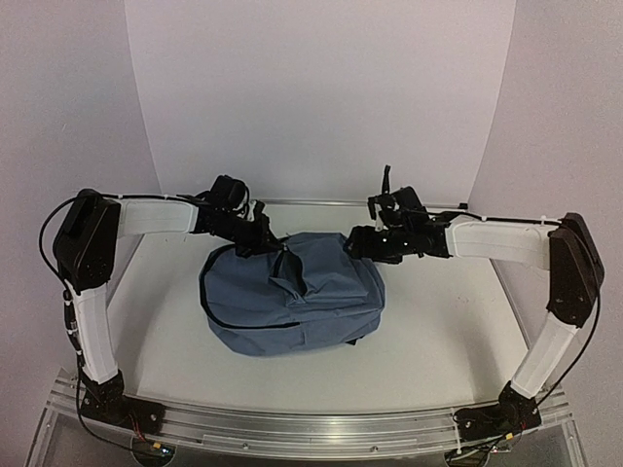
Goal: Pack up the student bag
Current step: Zip the student bag at the center of the board.
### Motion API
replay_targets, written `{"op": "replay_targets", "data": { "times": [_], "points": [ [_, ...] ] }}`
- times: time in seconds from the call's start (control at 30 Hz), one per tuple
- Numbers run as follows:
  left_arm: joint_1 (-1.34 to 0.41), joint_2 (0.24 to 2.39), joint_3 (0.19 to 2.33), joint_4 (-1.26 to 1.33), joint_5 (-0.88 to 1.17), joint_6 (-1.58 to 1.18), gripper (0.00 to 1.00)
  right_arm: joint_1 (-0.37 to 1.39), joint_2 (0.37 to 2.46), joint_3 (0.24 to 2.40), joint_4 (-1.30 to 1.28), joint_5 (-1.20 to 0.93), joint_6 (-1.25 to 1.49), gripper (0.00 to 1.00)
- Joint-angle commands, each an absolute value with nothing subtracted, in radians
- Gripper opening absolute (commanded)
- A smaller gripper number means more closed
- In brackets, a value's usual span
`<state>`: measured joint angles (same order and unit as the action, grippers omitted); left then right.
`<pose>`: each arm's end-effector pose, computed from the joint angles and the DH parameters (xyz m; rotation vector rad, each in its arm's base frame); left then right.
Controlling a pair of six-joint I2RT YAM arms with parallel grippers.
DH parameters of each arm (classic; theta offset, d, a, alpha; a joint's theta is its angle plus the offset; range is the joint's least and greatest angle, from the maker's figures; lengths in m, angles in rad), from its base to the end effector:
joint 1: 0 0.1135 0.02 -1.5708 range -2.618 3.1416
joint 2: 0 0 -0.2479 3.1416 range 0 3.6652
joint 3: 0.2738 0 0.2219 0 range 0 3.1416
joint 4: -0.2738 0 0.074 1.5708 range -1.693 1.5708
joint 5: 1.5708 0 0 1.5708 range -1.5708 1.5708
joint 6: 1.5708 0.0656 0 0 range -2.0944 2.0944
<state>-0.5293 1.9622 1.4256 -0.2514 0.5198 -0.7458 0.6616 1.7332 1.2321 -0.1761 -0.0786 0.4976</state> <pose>0.3471 -0.2408 0.1922 0.0027 2.5749 -1.1757 0.3005 0.2405 0.2208 -0.2359 2.3319 0.6920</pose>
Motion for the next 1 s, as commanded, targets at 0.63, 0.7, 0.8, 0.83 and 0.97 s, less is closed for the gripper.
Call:
{"op": "replay_targets", "data": {
  "times": [0.63,0.7,0.8,0.83,0.97],
  "points": [
    [-0.540,1.881,1.455,-0.307,0.399,-0.628,0.25,0.792,1.882,1.374,-0.078,-0.198,0.451,0.68],
    [-0.539,1.885,1.457,-0.305,0.398,-0.630,0.25,0.796,1.884,1.374,-0.078,-0.195,0.452,0.68],
    [-0.540,1.888,1.460,-0.304,0.396,-0.632,0.22,0.797,1.882,1.368,-0.078,-0.191,0.453,0.68],
    [-0.539,1.888,1.460,-0.304,0.396,-0.633,0.21,0.797,1.881,1.367,-0.078,-0.189,0.453,0.68],
    [-0.538,1.890,1.463,-0.302,0.384,-0.636,0.20,0.799,1.880,1.360,-0.078,-0.190,0.453,0.68]
  ]
}}
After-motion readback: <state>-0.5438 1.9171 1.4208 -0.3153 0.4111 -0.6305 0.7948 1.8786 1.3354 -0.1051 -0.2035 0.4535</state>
